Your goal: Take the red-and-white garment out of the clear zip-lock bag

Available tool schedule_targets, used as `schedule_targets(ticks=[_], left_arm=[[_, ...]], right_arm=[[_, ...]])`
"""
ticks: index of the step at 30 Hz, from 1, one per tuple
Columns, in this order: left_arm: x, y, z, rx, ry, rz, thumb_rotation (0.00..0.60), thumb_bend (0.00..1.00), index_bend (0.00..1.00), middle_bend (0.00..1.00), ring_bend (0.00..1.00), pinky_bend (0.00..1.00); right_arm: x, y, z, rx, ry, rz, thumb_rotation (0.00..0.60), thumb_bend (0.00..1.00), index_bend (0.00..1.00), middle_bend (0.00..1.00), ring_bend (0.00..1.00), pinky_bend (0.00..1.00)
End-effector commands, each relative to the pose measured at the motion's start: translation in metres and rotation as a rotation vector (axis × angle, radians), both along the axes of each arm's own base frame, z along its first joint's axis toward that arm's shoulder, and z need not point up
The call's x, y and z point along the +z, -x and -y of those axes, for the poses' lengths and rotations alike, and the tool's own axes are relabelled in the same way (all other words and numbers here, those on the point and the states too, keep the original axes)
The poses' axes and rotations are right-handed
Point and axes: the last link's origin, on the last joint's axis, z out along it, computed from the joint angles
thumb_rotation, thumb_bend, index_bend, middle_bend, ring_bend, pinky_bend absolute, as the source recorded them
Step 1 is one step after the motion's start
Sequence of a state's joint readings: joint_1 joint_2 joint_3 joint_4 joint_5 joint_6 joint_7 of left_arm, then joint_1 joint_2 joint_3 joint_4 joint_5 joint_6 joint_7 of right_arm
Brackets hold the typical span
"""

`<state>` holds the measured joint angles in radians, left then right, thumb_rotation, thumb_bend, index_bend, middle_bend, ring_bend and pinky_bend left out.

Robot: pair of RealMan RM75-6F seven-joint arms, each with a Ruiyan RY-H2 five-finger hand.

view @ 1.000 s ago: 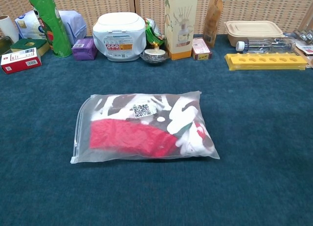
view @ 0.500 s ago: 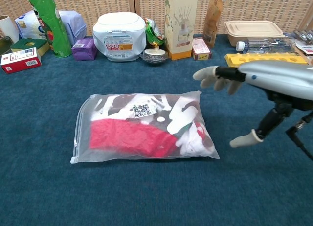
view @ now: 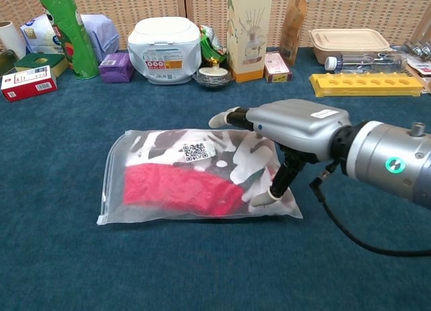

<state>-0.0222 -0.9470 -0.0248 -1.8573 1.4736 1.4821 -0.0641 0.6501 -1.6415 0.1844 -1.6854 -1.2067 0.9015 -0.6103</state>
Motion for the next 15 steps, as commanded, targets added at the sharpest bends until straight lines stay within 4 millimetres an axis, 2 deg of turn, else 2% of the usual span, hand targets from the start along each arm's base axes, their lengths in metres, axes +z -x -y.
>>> schedule_targets(ticks=[1, 8, 10, 15], left_arm=[[-0.001, 0.0, 0.0, -0.001, 0.003, 0.001, 0.587, 0.21, 0.31, 0.33, 0.2, 0.2], [-0.001, 0.001, 0.0, 0.0, 0.001, 0.001, 0.586, 0.21, 0.31, 0.33, 0.2, 0.2], [-0.001, 0.001, 0.0, 0.003, 0.003, 0.002, 0.589, 0.21, 0.31, 0.33, 0.2, 0.2], [-0.001, 0.002, 0.001, 0.006, 0.001, 0.005, 0.589, 0.21, 0.31, 0.33, 0.2, 0.2]], right_arm=[[-0.01, -0.005, 0.01, 0.022, 0.04, -0.045, 0.522, 0.04, 0.0, 0.05, 0.13, 0.21], [-0.016, -0.006, 0.027, 0.053, 0.115, -0.106, 0.525, 0.04, 0.0, 0.05, 0.13, 0.2], [-0.008, -0.006, 0.042, 0.075, 0.163, -0.141, 0.524, 0.04, 0.0, 0.05, 0.13, 0.19], [0.009, -0.011, 0.055, 0.088, 0.153, -0.194, 0.523, 0.04, 0.0, 0.05, 0.13, 0.19]])
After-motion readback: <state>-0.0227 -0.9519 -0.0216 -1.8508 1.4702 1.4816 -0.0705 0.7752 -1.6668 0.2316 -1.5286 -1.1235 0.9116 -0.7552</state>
